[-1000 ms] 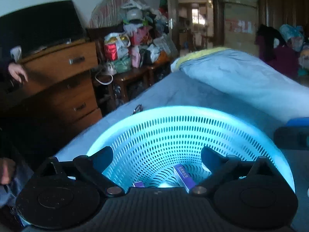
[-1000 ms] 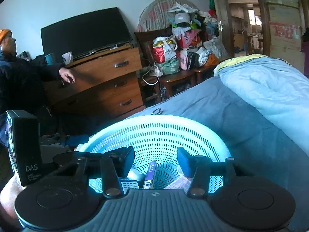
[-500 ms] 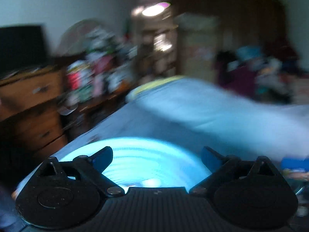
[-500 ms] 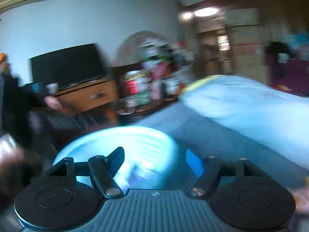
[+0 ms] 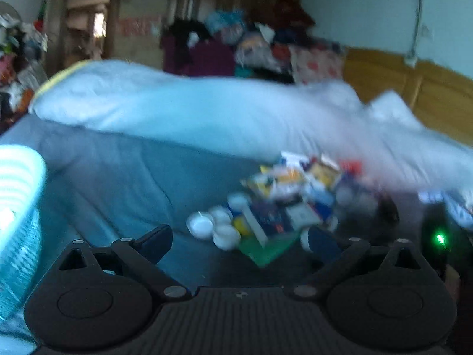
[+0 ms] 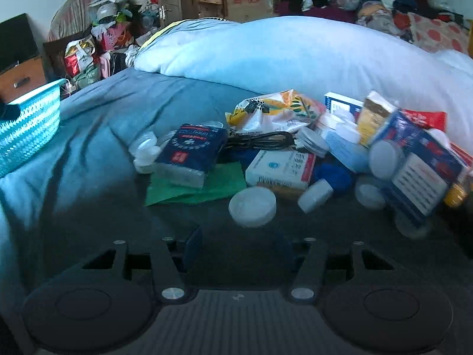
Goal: Organize objects
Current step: 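Grasp a blue tissue pack with the left gripper while the right grasps a white cap, then carry the tissue pack and white cap over the basket with both grippers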
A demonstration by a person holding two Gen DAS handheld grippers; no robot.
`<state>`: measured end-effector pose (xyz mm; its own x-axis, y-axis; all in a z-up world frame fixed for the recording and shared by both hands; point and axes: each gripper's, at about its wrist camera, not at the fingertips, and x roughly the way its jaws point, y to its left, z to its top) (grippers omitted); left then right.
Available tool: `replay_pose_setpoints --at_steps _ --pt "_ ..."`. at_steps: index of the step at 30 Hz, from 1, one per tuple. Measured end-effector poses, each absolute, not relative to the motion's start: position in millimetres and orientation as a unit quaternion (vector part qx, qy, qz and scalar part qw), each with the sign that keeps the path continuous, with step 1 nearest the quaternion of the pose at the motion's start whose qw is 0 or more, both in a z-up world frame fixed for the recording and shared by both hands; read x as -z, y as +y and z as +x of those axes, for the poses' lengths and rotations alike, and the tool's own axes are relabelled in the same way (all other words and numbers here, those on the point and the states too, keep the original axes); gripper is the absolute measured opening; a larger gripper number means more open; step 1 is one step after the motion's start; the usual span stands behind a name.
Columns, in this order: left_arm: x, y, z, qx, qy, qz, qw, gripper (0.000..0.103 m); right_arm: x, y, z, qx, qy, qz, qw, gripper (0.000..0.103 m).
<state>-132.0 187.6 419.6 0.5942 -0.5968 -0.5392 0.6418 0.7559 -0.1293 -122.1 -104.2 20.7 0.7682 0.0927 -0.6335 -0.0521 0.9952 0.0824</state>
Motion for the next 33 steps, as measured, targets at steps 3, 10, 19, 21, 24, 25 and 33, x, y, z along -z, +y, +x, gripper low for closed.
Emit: replay_pose_setpoints --at_steps 3,10,19,21,24,25,33 --pt "-409.3 180.5 -111.6 0.350 0.306 0.029 0.885 0.099 -17.0 -101.0 -100.8 -0.045 0.333 0.019 0.942 0.061" --pt "-383.3 126.3 -87.8 0.358 0.314 0.012 0.879 0.099 -20.0 -107.1 -92.3 -0.047 0.331 0.043 0.942 0.042" --pt "-330.1 54.1 -80.7 0.314 0.296 0.065 0.900 0.101 -24.2 -139.3 -144.9 -0.026 0.325 0.116 0.938 0.042" --pt "-320.0 43.8 -79.4 0.306 0.294 0.083 0.902 0.099 -21.6 -142.5 -143.5 -0.024 0.324 0.123 0.938 0.042" --pt "-309.3 34.1 -78.6 0.308 0.300 0.107 0.897 0.081 -20.4 -143.0 -146.3 -0.025 0.322 0.125 0.938 0.042" --pt "-307.0 32.6 -77.9 0.305 0.302 0.115 0.896 0.064 -20.2 -143.4 -146.4 -0.026 0.321 0.126 0.938 0.042" --pt "-352.8 69.7 -84.8 0.299 0.282 0.073 0.909 0.052 -50.9 -142.8 -152.1 -0.021 0.279 0.124 0.952 0.042"
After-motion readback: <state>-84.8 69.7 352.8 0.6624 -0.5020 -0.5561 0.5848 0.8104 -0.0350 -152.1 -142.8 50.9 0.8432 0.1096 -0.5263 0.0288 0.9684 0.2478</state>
